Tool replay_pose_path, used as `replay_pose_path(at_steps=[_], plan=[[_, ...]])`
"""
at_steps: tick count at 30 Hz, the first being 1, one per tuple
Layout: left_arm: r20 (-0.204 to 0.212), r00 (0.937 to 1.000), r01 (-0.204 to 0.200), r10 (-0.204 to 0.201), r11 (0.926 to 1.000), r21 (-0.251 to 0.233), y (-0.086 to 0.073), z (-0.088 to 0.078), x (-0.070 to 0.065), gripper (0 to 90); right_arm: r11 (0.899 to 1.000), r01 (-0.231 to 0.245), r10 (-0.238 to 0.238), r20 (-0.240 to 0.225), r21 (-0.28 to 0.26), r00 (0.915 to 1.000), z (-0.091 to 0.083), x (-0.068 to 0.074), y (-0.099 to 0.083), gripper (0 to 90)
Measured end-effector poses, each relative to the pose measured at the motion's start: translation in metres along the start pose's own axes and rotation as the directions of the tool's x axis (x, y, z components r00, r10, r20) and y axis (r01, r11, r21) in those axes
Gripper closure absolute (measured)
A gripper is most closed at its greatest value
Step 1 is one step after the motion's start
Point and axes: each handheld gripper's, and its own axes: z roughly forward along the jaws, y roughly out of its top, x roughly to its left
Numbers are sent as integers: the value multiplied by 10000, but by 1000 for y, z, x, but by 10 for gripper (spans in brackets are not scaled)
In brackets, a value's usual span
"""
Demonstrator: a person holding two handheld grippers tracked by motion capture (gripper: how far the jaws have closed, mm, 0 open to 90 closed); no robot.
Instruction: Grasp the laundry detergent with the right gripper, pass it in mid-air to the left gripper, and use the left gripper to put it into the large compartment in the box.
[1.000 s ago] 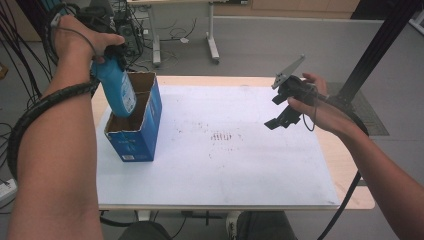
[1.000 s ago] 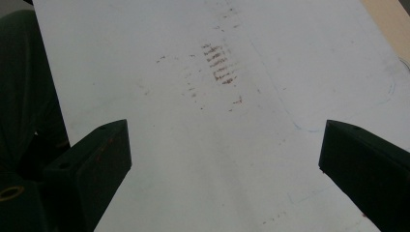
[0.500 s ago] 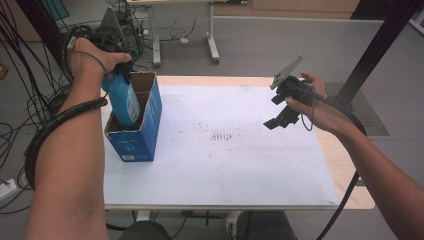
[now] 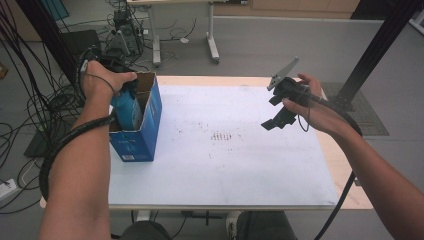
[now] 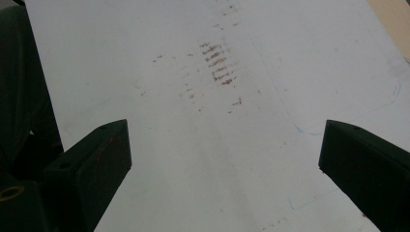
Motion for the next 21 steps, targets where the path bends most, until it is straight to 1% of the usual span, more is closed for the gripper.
replay_pose_path(at_steps=[7,13,20,21], plan=[[32,10000,23,-23,10000,19,-2,19,-2,375,10000,-13,13,-52,-1,10000,4,-1,1,44],[27,10000,-30,30,9999,143,-4,34,-2,375,10000,-35,35,-117,65,9999,8,-2,0,44],[1,10000,-22,22,9997,247,-5,46,-2,375,9999,-70,70,-77,102,9999,10,-4,0,44],[-9,10000,-86,86,9995,288,-6,47,-2,375,9999,-58,59,-90,93,9999,10,-4,0,44]])
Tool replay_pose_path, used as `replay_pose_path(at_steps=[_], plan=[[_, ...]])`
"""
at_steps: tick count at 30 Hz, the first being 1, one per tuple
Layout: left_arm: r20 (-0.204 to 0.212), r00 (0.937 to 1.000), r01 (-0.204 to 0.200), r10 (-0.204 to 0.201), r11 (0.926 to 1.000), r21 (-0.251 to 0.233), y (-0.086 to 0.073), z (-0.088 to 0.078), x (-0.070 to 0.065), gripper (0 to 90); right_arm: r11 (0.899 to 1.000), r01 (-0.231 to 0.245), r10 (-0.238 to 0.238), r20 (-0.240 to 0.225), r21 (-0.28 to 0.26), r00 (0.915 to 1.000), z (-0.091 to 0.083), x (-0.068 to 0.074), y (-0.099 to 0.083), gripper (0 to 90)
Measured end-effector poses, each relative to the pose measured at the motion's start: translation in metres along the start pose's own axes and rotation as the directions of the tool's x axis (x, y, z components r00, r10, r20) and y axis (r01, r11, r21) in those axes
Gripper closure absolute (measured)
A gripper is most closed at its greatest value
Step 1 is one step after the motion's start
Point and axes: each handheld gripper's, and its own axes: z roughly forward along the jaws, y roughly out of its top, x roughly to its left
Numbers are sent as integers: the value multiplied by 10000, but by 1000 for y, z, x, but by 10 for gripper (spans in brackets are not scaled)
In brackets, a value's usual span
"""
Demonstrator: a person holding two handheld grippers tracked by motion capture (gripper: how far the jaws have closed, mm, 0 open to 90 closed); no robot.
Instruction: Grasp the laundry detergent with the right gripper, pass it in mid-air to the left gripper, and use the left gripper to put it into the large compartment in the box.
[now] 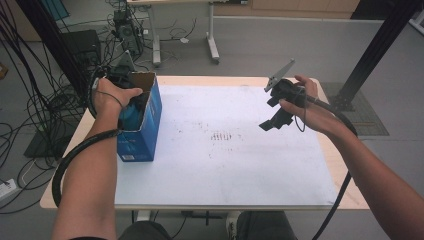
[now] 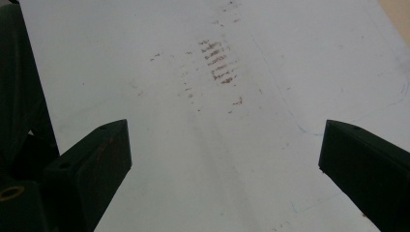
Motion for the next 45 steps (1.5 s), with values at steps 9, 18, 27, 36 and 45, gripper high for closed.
replay_pose_path(at_steps=[9,18,27,36,45], plan=[[-6,10000,25,-24,9999,123,-1,10,-2,374,10000,-71,71,16,35,10000,3,-3,-4,45],[-43,10000,7,-6,9996,271,-2,15,-3,374,10000,-75,75,44,24,10000,1,-4,-6,44],[-71,10000,-9,11,9996,283,0,17,-4,374,10000,-81,81,169,-18,9998,-3,-6,-7,44],[-44,10000,7,-6,9995,302,1,18,-3,373,9999,-125,124,203,61,9997,-3,-8,-9,44],[-38,10000,-16,17,9995,311,1,18,-3,372,9999,-76,73,280,77,9996,-6,-8,-9,44]])
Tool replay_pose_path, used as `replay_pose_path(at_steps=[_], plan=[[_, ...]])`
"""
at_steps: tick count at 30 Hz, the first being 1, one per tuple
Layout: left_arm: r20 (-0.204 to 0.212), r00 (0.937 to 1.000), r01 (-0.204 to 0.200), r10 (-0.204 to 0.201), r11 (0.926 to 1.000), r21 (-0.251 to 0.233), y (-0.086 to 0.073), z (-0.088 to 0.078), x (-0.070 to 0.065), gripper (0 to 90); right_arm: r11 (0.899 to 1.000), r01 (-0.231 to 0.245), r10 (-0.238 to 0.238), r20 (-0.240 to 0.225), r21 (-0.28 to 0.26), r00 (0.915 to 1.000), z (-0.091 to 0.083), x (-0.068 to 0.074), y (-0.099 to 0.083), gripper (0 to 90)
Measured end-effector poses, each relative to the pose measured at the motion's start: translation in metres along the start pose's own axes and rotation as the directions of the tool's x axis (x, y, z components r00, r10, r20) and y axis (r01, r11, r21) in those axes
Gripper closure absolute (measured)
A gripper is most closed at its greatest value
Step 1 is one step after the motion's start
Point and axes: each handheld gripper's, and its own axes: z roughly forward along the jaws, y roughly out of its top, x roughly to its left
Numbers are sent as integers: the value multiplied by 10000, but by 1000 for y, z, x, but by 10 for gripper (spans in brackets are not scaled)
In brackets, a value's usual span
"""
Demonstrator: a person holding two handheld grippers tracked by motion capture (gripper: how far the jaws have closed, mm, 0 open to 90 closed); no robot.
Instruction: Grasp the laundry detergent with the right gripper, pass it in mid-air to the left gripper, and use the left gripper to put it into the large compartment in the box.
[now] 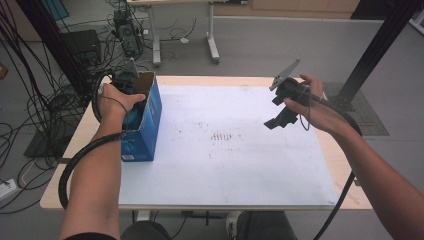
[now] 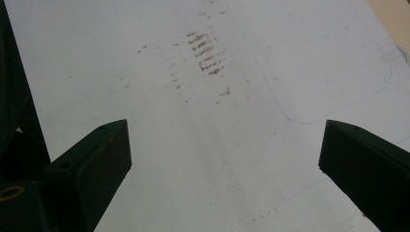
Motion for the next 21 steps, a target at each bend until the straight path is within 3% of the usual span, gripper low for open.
replay_pose_path(at_steps=[21], plan=[[-56,10000,-29,29,10000,-84,-2,0,-2,371,10000,-7,6,89,36,10000,-4,0,-3,44]])
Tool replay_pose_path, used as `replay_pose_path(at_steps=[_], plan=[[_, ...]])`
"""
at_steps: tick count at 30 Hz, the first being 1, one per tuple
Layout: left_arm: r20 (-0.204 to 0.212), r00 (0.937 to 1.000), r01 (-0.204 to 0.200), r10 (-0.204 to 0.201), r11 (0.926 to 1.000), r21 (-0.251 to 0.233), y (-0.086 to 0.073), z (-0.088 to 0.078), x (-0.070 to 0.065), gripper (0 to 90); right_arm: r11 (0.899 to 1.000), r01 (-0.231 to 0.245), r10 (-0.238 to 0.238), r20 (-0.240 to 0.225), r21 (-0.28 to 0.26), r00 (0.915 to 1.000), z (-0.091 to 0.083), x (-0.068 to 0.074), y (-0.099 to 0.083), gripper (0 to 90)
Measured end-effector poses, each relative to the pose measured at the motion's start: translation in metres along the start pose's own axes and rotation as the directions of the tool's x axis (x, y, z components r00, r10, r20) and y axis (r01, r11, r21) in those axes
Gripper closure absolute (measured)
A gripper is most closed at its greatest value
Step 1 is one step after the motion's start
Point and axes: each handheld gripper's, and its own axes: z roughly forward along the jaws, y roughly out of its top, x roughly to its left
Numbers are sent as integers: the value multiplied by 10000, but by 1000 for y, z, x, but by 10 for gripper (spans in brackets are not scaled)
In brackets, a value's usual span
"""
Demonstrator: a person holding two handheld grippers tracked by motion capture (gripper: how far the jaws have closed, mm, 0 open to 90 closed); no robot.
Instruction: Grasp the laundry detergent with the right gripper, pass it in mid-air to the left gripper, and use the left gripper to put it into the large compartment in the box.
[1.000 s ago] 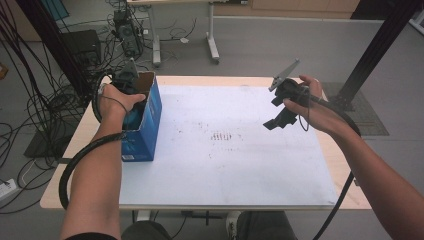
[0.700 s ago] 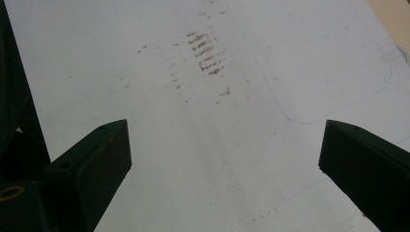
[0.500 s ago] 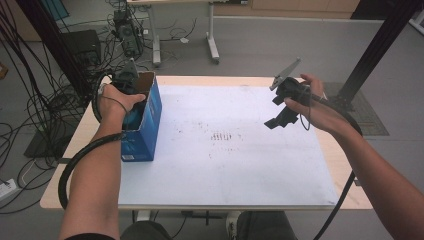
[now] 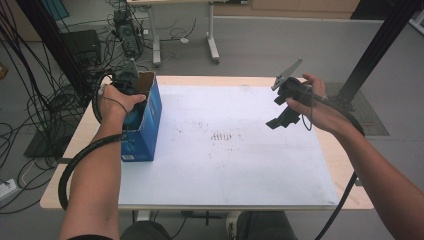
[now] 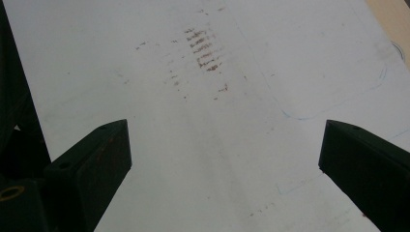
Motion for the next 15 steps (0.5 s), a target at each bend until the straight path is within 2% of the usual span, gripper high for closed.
replay_pose_path(at_steps=[15], plan=[[-52,10000,-31,30,10000,-29,0,0,-2,370,10000,-57,57,-4,25,10000,-1,0,-2,44]])
